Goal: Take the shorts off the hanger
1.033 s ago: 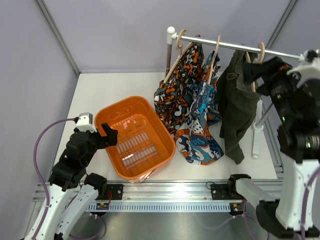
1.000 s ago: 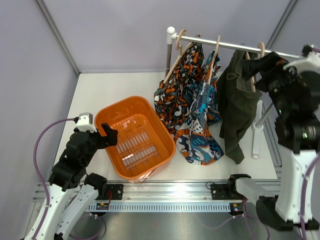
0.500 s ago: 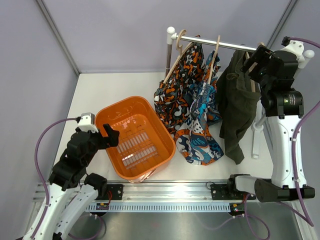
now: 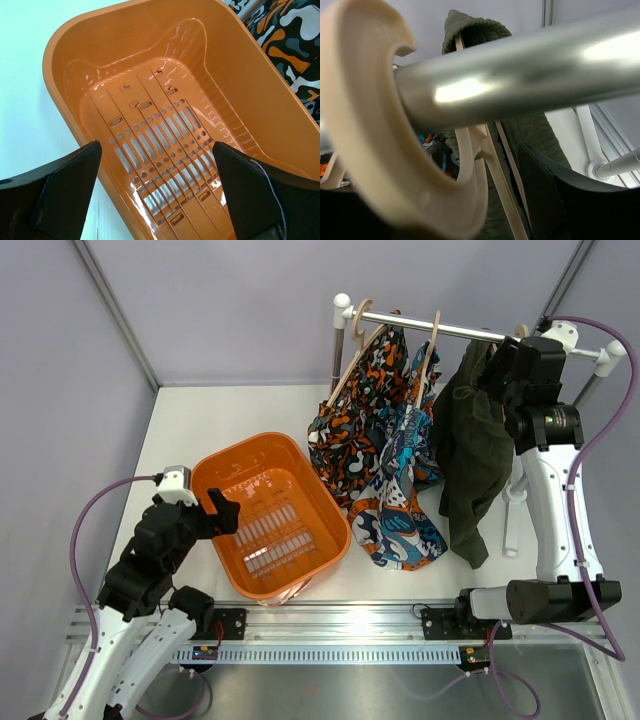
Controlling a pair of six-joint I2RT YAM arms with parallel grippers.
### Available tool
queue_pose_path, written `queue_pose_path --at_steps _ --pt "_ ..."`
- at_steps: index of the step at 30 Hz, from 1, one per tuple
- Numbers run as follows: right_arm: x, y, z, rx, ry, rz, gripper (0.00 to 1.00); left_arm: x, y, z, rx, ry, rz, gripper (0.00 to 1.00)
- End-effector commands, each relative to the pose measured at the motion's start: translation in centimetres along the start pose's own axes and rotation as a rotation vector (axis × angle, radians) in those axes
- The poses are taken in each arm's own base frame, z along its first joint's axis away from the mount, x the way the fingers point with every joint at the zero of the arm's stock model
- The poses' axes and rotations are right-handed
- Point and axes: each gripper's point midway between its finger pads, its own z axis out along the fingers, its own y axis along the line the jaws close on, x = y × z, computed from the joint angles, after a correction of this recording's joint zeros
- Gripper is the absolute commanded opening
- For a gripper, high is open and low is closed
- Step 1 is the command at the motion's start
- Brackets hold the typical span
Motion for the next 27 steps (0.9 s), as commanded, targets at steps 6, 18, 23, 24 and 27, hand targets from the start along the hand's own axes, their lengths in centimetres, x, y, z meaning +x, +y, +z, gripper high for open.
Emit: queue_pose_path --at_steps 6,18,23,24,27 --pt "-0.9 -0.1 1.5 0.031 -0.046 0.006 0.56 -1.9 -1.3 -0.3 0.052 -0.054 0.003 0.99" --pt "-1.2 -0.4 0.9 0.046 -0.046 0.005 0.0 -1.8 -1.4 -0.4 0.055 -0.052 0.004 0.99" --pt "-3.0 -0.6 -1.1 0.042 -0.081 0.015 0.0 -1.7 -1.5 -0.4 0.057 -0.052 0.004 0.99" --pt "-3.7 -0.7 -2.1 0.037 -0.094 0.02 0.0 -1.7 -1.5 -0.4 0.057 -0.05 0.005 0.99" --pt "-5.0 -0.9 -4.6 0.021 -0.124 0.036 0.0 -1.7 -1.5 -0.4 0.055 -0.051 0.005 0.99"
